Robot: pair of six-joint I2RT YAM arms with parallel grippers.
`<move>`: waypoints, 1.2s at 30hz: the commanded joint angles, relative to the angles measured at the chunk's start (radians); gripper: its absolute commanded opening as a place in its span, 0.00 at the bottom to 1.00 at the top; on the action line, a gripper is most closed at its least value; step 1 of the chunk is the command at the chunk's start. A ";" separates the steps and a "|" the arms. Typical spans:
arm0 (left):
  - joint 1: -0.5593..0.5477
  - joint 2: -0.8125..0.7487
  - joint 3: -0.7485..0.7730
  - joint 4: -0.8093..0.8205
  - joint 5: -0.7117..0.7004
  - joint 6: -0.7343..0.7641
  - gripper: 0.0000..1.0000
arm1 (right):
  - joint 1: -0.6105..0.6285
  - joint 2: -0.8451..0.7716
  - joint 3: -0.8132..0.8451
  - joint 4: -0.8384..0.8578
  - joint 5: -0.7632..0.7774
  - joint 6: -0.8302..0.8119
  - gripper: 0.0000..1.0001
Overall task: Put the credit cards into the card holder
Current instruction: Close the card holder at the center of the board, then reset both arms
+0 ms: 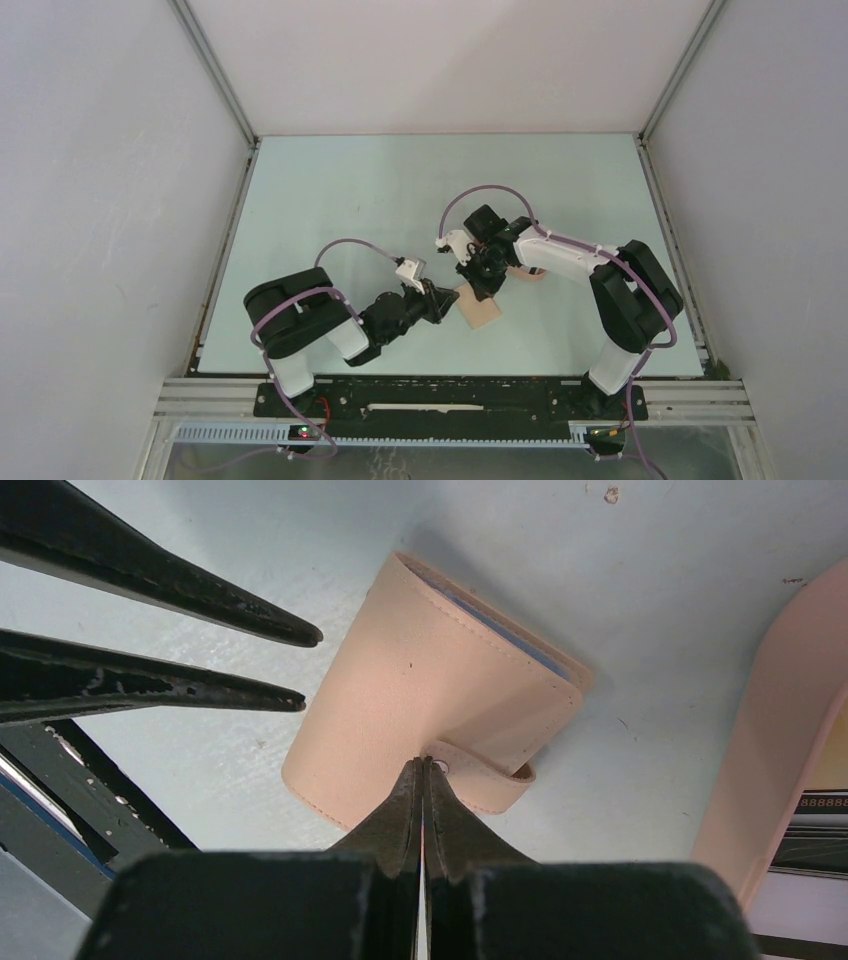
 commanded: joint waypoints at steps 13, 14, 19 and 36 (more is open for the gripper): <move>0.008 -0.041 -0.063 0.090 -0.056 -0.006 0.22 | 0.030 0.104 -0.061 -0.010 0.053 -0.002 0.00; 0.008 -0.041 -0.063 0.092 -0.057 -0.006 0.22 | 0.030 0.108 -0.061 -0.010 0.054 -0.001 0.00; 0.009 -0.052 -0.065 0.095 -0.034 0.009 0.23 | 0.011 0.073 -0.035 -0.018 0.019 -0.003 0.22; 0.014 -0.771 0.105 -0.883 0.010 0.161 0.62 | -0.226 -0.560 -0.041 0.017 -0.020 -0.088 0.83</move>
